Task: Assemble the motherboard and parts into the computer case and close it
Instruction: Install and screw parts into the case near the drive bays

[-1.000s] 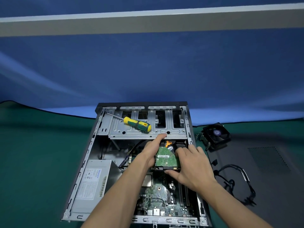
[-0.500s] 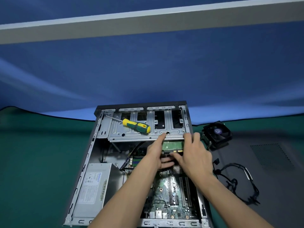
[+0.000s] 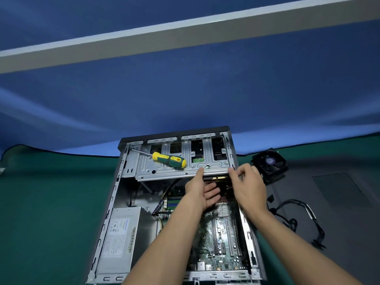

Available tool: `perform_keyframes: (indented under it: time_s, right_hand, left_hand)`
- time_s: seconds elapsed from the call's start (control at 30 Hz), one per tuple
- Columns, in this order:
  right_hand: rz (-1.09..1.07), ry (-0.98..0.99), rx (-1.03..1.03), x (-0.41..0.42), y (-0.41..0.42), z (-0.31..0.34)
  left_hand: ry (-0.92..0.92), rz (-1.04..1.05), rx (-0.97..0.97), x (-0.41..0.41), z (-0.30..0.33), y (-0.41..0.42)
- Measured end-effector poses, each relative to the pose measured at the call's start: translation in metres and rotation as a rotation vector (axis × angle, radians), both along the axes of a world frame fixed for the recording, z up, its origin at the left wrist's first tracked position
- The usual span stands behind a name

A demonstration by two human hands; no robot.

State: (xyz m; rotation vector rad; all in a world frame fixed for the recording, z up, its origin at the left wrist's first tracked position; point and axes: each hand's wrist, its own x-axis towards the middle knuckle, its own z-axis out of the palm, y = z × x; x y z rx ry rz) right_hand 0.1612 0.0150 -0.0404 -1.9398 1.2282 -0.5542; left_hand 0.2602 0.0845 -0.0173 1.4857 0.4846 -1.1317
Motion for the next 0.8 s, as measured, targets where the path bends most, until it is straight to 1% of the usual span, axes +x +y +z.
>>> perform_keyframes:
  time_s: [0.03, 0.07, 0.1, 0.23, 0.33, 0.47, 0.6, 0.73, 0.8]
  right_hand:
    - [-0.051, -0.117, 0.106, -0.007, -0.003, -0.002]
    - [-0.097, -0.189, 0.187, -0.015, -0.008, -0.004]
    - [-0.127, -0.211, 0.231, -0.025, -0.013, -0.007]
    - [-0.131, -0.141, 0.25, -0.058, -0.031, -0.023]
    - [-0.134, -0.104, 0.27, -0.066, -0.036, -0.031]
    - [-0.048, 0.006, 0.276, -0.064, -0.037, -0.046]
    - [0.065, 0.191, 0.205, -0.052, -0.04, -0.059]
    - [0.162, 0.395, 0.141, -0.043, -0.045, -0.069]
    - [0.224, 0.463, 0.116, -0.04, -0.045, -0.073]
  left_hand:
    - [0.017, -0.002, -0.002, 0.0, 0.0, 0.001]
    - [0.032, 0.014, -0.025, 0.0, -0.001, 0.0]
    - [0.04, 0.037, -0.058, -0.001, -0.001, -0.003]
    - [0.057, 0.108, -0.183, -0.017, -0.006, -0.013]
    - [0.023, 0.124, -0.192, -0.019, -0.013, -0.018]
    - [-0.02, -0.001, -0.09, -0.013, -0.015, -0.015]
    - [-0.033, -0.082, 0.003, -0.008, -0.015, -0.016]
    - [-0.024, -0.118, 0.041, -0.003, -0.017, -0.016]
    - [-0.026, -0.136, 0.046, -0.001, -0.019, -0.015]
